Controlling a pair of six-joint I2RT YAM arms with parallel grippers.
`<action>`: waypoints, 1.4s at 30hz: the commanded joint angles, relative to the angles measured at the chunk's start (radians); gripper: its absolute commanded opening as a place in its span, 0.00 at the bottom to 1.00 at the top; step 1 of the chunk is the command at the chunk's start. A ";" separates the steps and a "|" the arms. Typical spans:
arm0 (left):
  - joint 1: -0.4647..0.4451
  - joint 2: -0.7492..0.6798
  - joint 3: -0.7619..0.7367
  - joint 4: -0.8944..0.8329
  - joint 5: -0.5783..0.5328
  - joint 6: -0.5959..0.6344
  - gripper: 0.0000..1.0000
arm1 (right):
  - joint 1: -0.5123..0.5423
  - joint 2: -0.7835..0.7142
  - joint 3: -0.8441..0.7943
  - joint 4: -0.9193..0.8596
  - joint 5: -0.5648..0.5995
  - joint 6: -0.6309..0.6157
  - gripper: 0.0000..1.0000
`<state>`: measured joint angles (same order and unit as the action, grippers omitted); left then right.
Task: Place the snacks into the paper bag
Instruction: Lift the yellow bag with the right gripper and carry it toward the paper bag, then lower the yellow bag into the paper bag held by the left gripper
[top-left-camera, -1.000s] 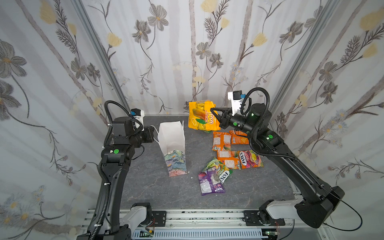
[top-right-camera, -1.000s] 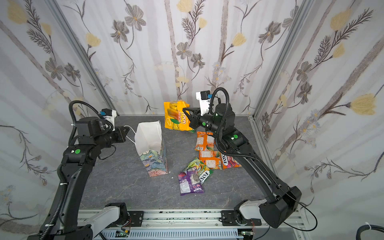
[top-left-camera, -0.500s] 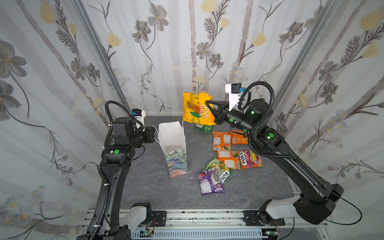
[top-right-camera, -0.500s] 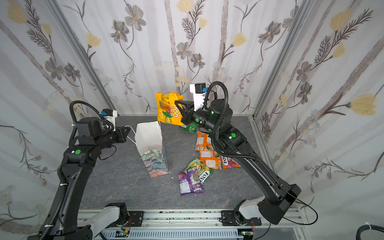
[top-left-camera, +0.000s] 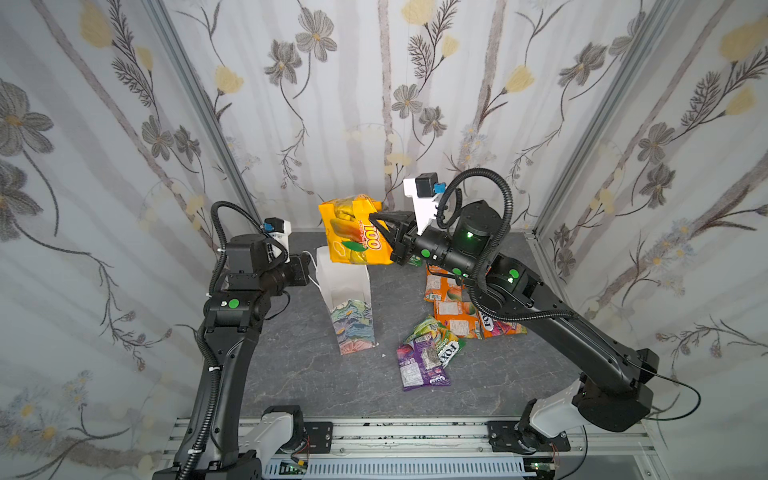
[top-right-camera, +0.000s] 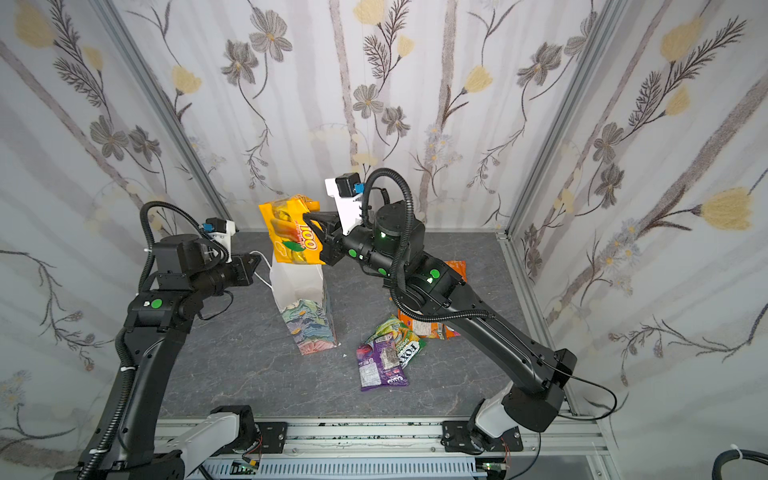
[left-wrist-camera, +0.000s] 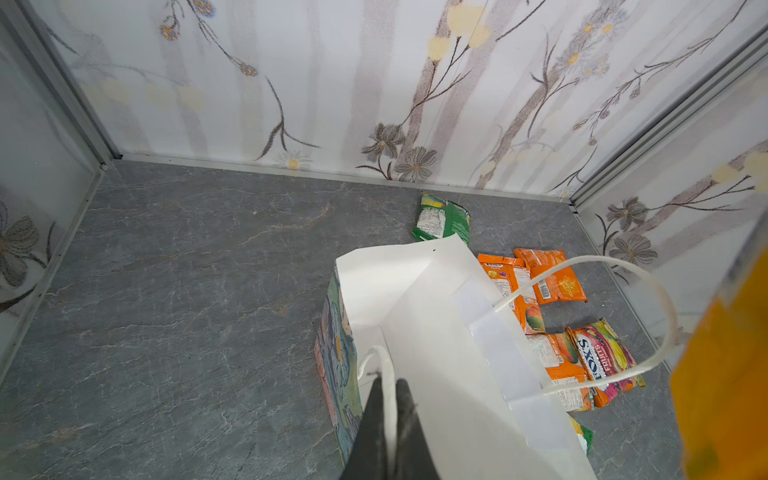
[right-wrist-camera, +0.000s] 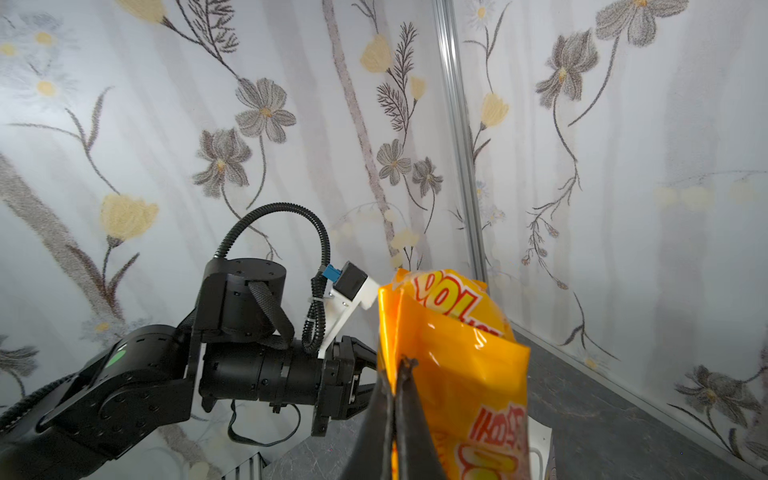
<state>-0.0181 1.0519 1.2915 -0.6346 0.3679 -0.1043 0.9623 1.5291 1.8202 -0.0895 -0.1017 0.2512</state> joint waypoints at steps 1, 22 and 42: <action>0.000 -0.010 -0.023 0.023 -0.011 0.015 0.00 | 0.035 0.022 0.035 0.059 0.102 -0.024 0.00; -0.005 -0.050 -0.055 0.037 -0.025 0.008 0.00 | 0.172 0.204 0.201 -0.180 0.528 -0.008 0.00; -0.008 -0.041 -0.055 0.038 -0.040 0.010 0.00 | 0.189 0.311 0.297 -0.325 0.597 -0.026 0.00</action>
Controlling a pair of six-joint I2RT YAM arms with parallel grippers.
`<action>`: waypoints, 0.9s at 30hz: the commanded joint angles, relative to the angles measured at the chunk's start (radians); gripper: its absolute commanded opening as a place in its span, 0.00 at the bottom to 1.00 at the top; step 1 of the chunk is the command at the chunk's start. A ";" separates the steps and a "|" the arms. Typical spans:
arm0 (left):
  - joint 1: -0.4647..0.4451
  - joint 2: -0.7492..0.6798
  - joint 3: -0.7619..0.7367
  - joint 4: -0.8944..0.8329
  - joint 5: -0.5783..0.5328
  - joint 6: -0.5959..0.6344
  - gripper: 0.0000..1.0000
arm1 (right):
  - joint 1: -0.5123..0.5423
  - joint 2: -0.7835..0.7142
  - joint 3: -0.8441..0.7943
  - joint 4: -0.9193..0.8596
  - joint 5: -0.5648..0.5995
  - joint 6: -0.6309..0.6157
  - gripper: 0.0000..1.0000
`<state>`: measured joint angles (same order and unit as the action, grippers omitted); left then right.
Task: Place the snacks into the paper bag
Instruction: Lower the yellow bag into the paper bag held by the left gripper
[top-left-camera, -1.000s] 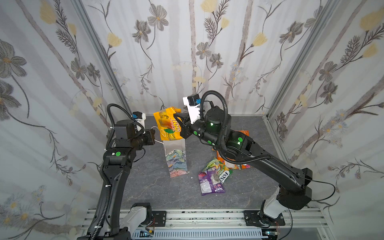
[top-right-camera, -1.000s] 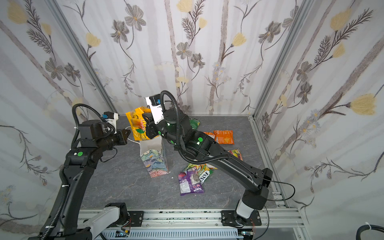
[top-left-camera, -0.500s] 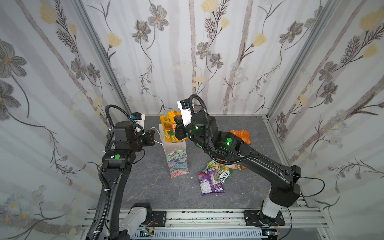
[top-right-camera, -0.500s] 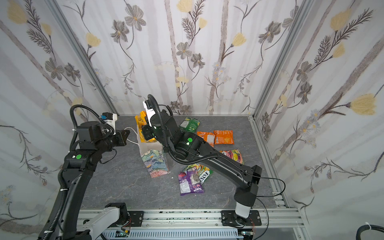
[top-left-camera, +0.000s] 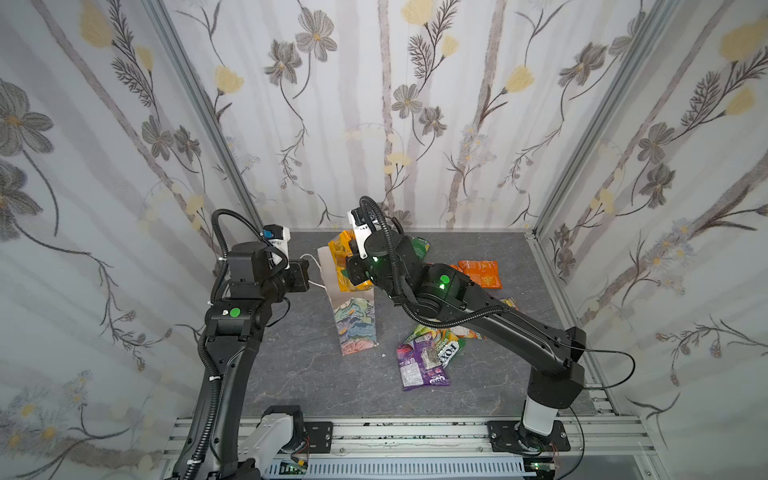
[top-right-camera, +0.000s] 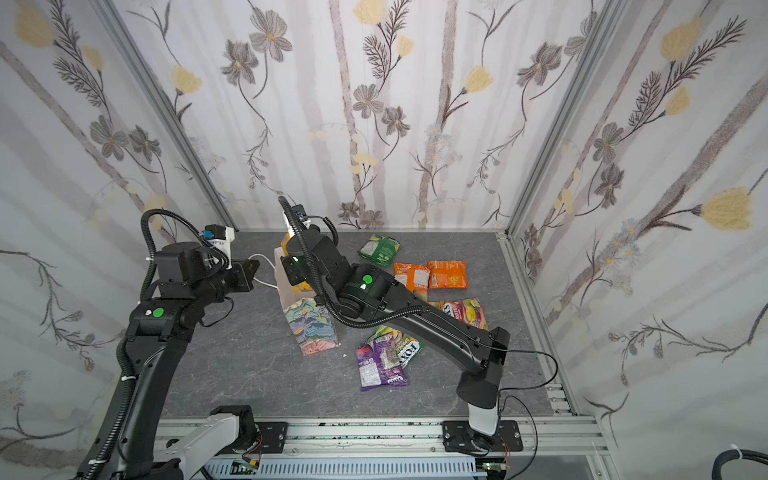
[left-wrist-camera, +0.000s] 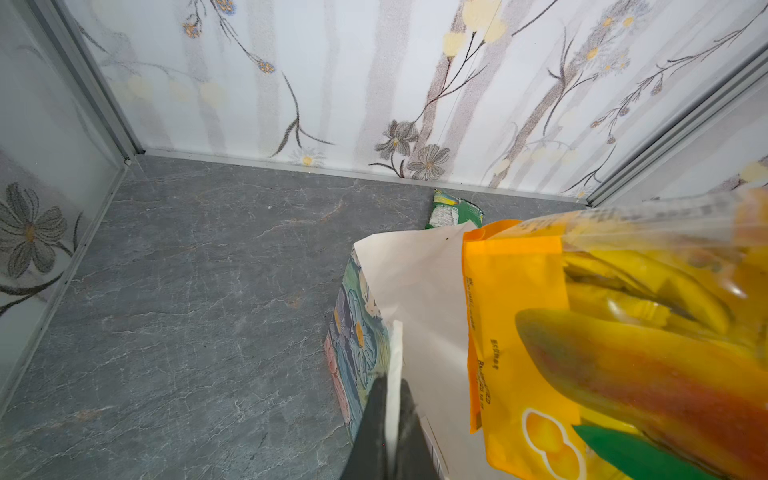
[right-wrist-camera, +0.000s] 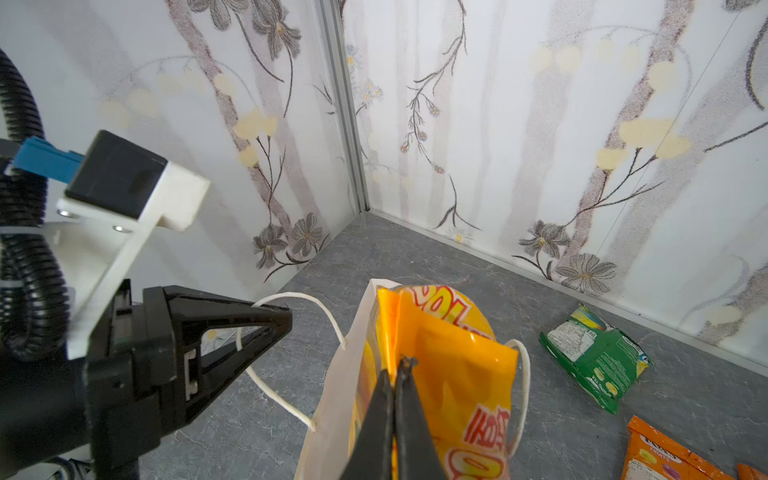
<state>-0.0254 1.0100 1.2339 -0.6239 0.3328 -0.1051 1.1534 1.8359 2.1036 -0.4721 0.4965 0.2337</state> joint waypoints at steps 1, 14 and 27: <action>-0.001 0.002 0.000 0.029 -0.005 0.012 0.00 | -0.003 0.011 0.013 0.060 -0.012 -0.012 0.00; -0.001 -0.005 -0.004 0.025 -0.004 0.010 0.00 | -0.004 0.097 0.080 0.004 0.020 -0.036 0.00; -0.001 -0.017 -0.005 0.020 -0.020 0.013 0.00 | -0.015 0.134 0.081 -0.051 0.046 -0.041 0.00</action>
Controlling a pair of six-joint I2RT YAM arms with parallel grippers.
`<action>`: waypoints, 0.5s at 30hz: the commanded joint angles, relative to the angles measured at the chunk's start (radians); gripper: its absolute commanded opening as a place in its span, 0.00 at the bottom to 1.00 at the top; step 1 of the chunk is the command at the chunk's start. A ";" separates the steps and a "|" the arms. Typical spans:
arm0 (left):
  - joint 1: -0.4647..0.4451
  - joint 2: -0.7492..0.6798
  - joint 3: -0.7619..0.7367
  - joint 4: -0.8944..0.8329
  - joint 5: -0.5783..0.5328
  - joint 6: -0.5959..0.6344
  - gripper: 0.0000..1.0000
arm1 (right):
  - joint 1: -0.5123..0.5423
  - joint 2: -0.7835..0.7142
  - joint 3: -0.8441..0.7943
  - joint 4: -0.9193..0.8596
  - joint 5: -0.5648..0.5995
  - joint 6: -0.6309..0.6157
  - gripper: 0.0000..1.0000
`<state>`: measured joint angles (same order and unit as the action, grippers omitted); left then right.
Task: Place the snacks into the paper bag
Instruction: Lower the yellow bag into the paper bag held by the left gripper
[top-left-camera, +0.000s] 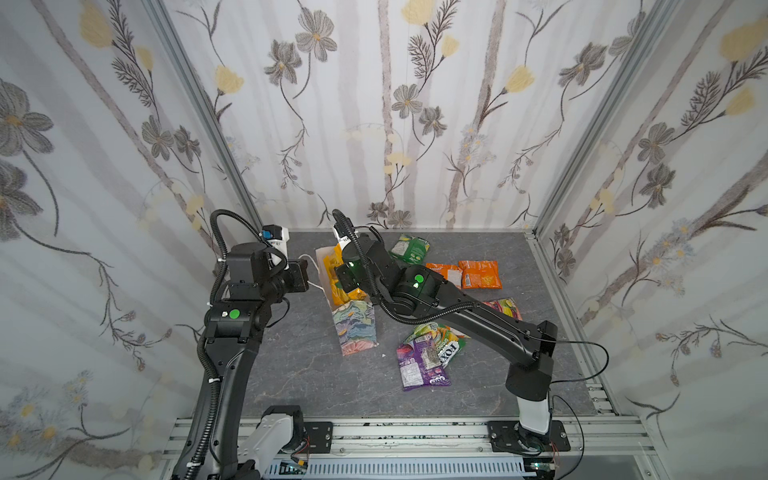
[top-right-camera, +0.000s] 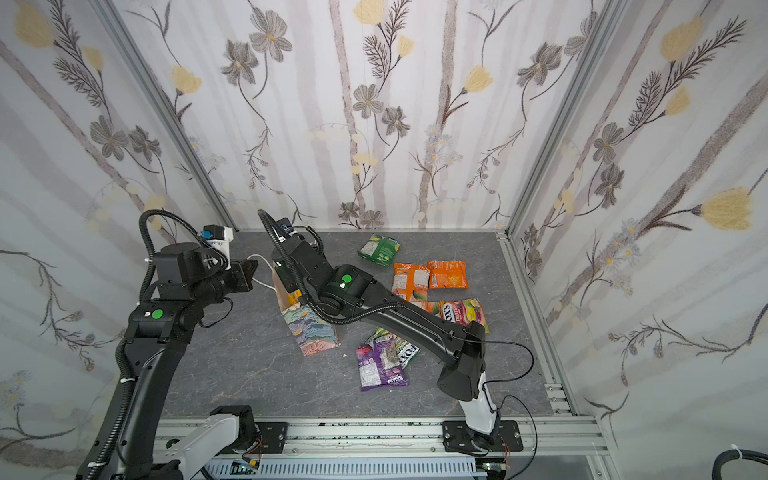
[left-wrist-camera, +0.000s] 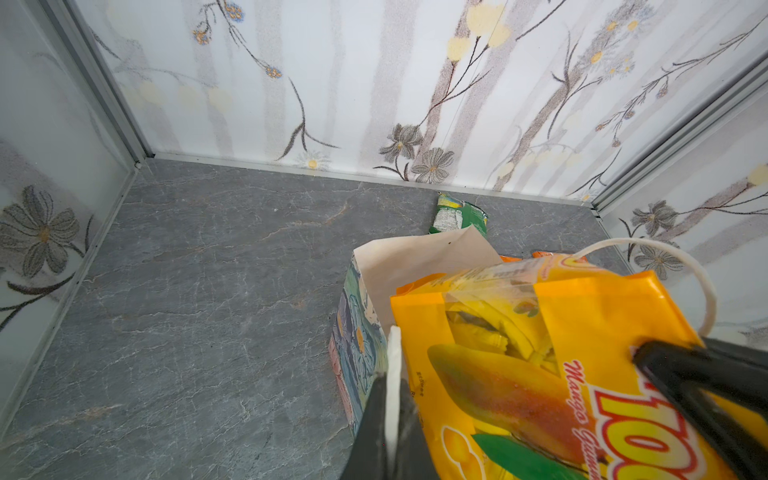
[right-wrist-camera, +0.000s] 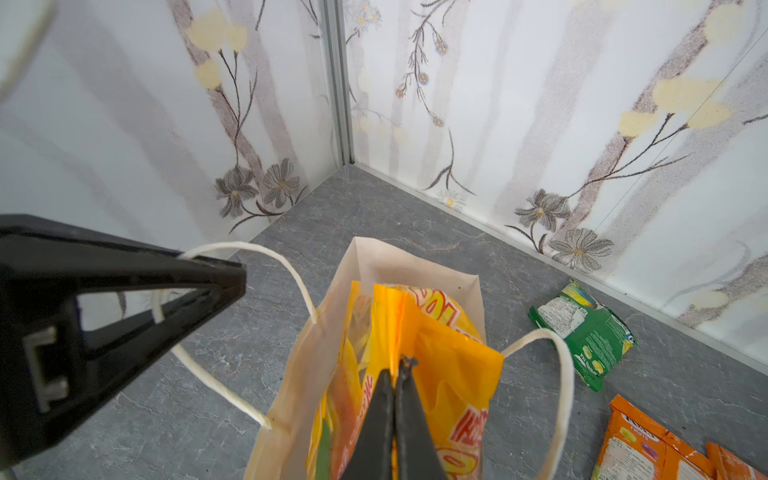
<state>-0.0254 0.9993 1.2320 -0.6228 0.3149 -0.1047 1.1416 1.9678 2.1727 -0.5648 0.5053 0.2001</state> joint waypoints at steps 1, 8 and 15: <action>-0.001 -0.007 -0.007 0.019 -0.003 0.011 0.00 | -0.004 0.002 0.012 0.040 0.038 -0.009 0.00; -0.002 -0.011 -0.017 0.027 -0.003 0.013 0.00 | -0.014 0.023 0.012 0.043 0.017 -0.008 0.00; -0.004 0.012 -0.006 0.020 0.011 0.007 0.00 | -0.039 0.039 0.013 0.046 -0.028 -0.001 0.00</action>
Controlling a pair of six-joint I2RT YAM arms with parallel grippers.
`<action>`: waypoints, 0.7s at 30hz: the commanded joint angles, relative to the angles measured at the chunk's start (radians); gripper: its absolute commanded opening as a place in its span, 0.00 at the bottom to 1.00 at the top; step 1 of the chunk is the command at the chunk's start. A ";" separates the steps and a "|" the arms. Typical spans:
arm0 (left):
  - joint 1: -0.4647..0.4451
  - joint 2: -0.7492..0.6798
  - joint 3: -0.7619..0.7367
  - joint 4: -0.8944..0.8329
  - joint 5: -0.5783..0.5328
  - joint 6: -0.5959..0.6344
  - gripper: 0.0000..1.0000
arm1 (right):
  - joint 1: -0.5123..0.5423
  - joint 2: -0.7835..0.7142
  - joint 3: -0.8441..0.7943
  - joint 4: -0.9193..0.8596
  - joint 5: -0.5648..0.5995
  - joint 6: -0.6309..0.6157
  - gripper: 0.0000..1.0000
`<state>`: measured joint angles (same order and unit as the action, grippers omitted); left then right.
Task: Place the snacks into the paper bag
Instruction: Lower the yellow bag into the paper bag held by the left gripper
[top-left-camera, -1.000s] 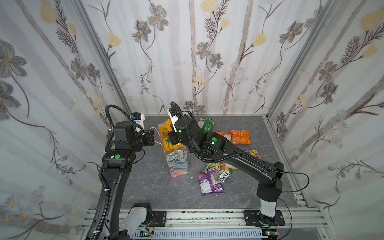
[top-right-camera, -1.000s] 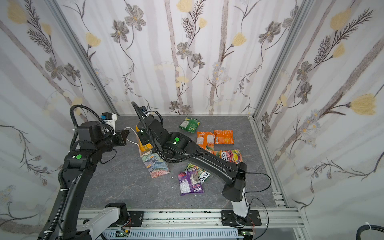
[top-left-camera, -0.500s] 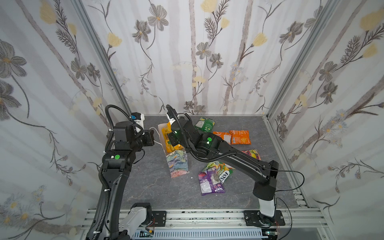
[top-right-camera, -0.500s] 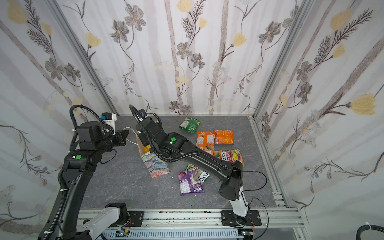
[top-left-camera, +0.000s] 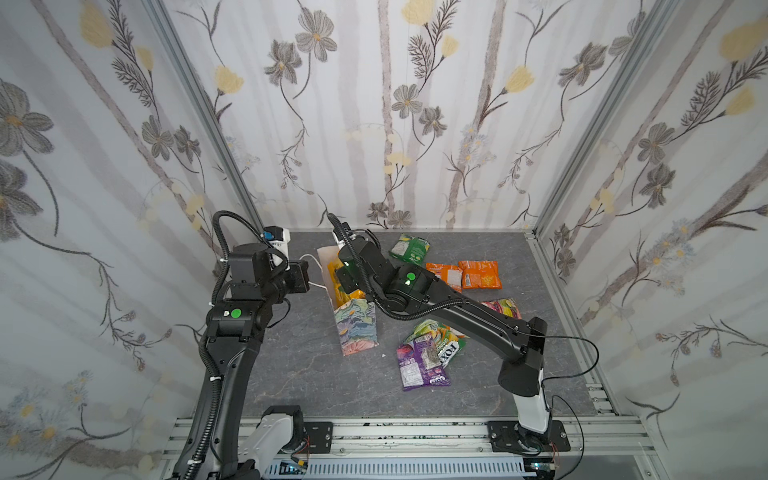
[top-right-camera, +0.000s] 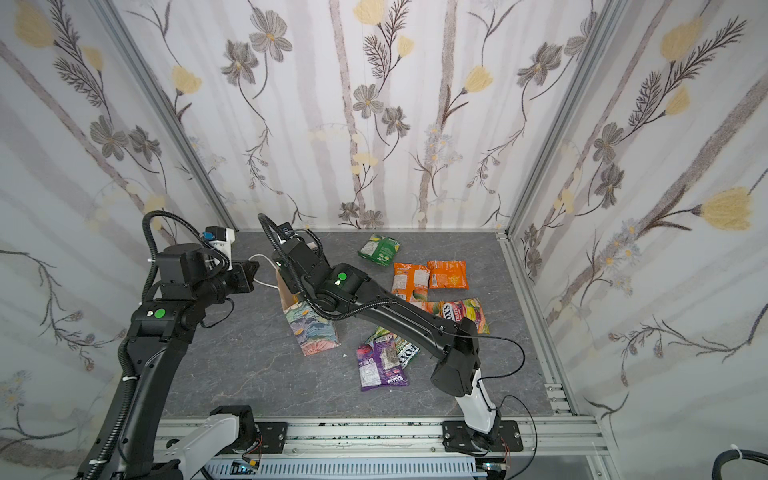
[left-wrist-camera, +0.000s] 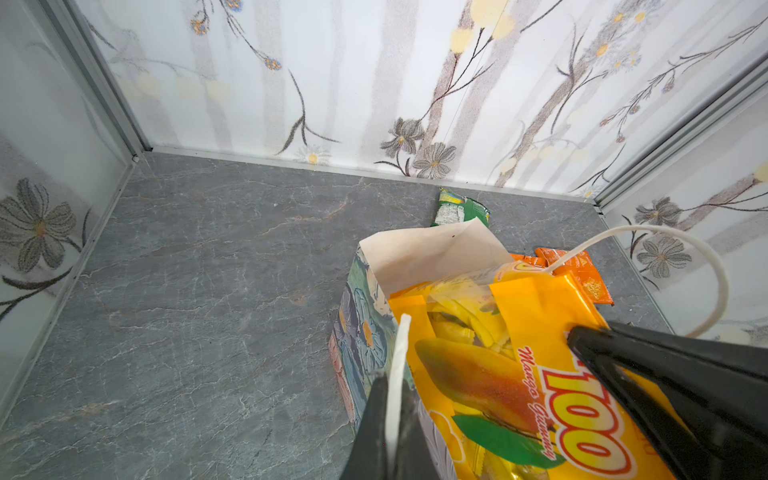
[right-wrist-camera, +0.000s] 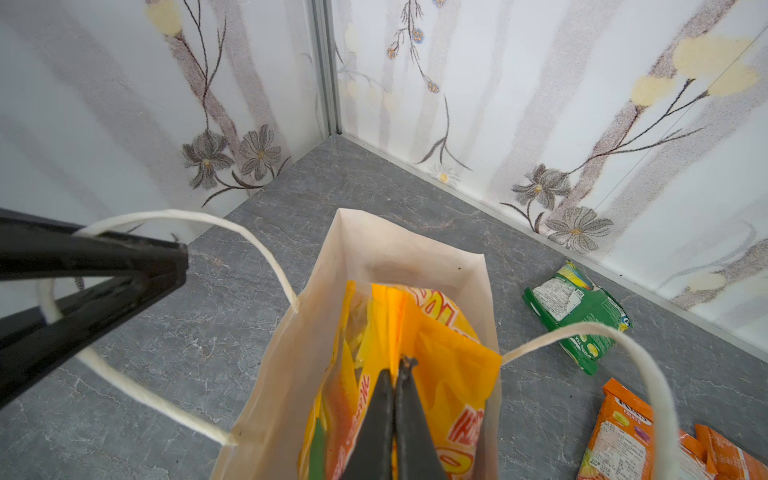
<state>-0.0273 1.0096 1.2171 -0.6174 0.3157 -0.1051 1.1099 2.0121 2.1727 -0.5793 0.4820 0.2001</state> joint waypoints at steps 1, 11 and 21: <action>-0.001 0.000 0.010 0.016 0.011 0.007 0.00 | -0.008 -0.004 0.013 0.060 -0.011 0.001 0.00; 0.000 0.006 0.009 0.017 -0.006 0.010 0.00 | -0.010 0.004 0.013 0.051 -0.063 -0.007 0.05; -0.001 0.035 0.010 0.031 0.017 0.007 0.00 | -0.007 -0.010 0.013 0.069 -0.095 -0.014 0.14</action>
<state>-0.0273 1.0389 1.2224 -0.6170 0.3172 -0.1051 1.1004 2.0178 2.1769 -0.5434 0.4007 0.1967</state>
